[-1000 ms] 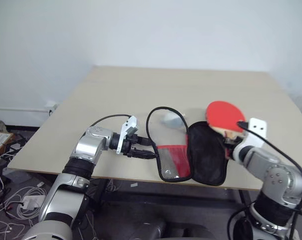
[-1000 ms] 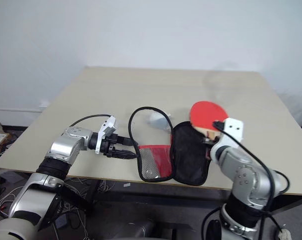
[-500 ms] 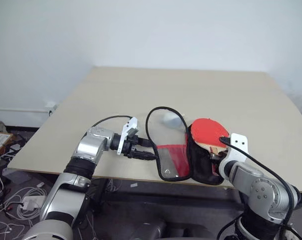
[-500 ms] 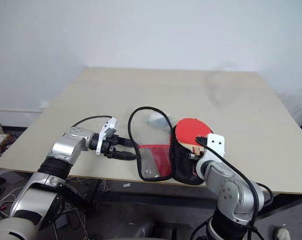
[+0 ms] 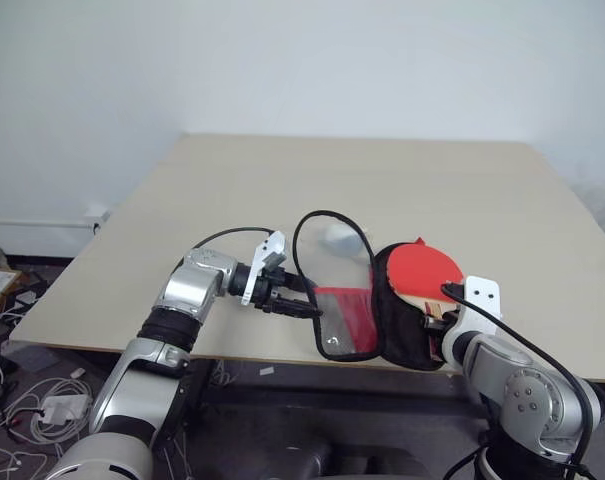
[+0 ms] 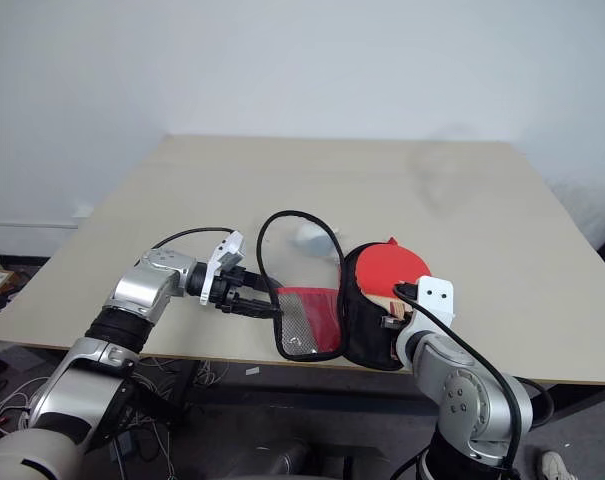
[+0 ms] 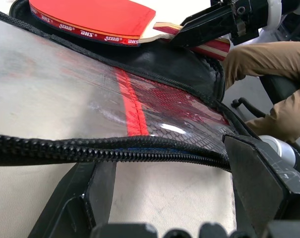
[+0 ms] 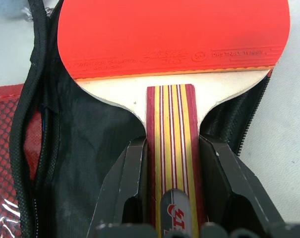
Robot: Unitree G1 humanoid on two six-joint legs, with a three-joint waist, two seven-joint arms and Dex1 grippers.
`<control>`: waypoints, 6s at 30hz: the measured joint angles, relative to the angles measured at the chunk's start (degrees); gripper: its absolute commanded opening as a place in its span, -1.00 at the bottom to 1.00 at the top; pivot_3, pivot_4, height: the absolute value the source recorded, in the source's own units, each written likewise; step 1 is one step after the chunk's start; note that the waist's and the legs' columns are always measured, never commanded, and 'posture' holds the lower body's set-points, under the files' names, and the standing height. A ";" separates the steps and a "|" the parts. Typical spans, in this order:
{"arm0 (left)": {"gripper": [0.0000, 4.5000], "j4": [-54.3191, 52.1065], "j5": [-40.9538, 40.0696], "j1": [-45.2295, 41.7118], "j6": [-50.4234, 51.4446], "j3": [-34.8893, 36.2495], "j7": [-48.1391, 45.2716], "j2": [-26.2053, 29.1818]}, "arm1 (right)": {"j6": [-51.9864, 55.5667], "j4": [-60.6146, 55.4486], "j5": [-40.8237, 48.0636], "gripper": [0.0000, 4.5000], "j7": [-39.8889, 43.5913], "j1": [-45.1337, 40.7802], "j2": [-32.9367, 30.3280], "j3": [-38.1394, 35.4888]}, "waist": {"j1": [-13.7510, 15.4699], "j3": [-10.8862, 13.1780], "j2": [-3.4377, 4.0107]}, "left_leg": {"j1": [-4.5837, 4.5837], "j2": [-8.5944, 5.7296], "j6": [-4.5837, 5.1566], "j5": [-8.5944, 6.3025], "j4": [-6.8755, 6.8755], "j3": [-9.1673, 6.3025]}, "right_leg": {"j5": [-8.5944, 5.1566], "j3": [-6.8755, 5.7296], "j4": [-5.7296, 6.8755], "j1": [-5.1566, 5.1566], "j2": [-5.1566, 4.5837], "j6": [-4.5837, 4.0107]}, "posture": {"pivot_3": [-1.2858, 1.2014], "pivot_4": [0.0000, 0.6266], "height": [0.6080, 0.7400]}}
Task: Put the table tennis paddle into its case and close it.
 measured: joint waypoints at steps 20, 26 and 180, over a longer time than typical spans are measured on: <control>0.59 3.32 0.36 0.00 -3.29 0.02 -0.54 0.71 | -0.74 4.43 -1.42 0.99 1.23 -1.40 -0.01 4.69 | -0.76 -0.01 -0.02 | 0.02 -0.01 -0.08 0.06 0.00 -0.07 | 0.05 -0.02 0.01 0.00 0.02 -0.05 | 0.03 -1.00 1.00; 0.59 5.66 0.88 -0.80 -4.43 -0.27 -0.69 -0.37 | -0.04 1.28 0.64 0.99 5.92 -5.18 0.35 2.96 | -0.78 0.00 -0.02 | 0.01 -0.01 -0.08 0.05 0.00 -0.09 | 0.05 -0.02 0.01 -0.02 0.02 -0.05 | 0.03 -1.00 1.00; 0.44 1.85 -56.03 -5.89 68.53 -0.69 63.69 -5.06 | -36.51 16.56 9.24 1.00 9.22 2.68 -20.37 -4.32 | -1.28 0.10 -0.37 | -0.10 0.05 0.12 -0.07 0.64 -0.13 | 0.07 -0.18 0.07 0.26 0.00 0.10 | 0.03 -1.00 1.00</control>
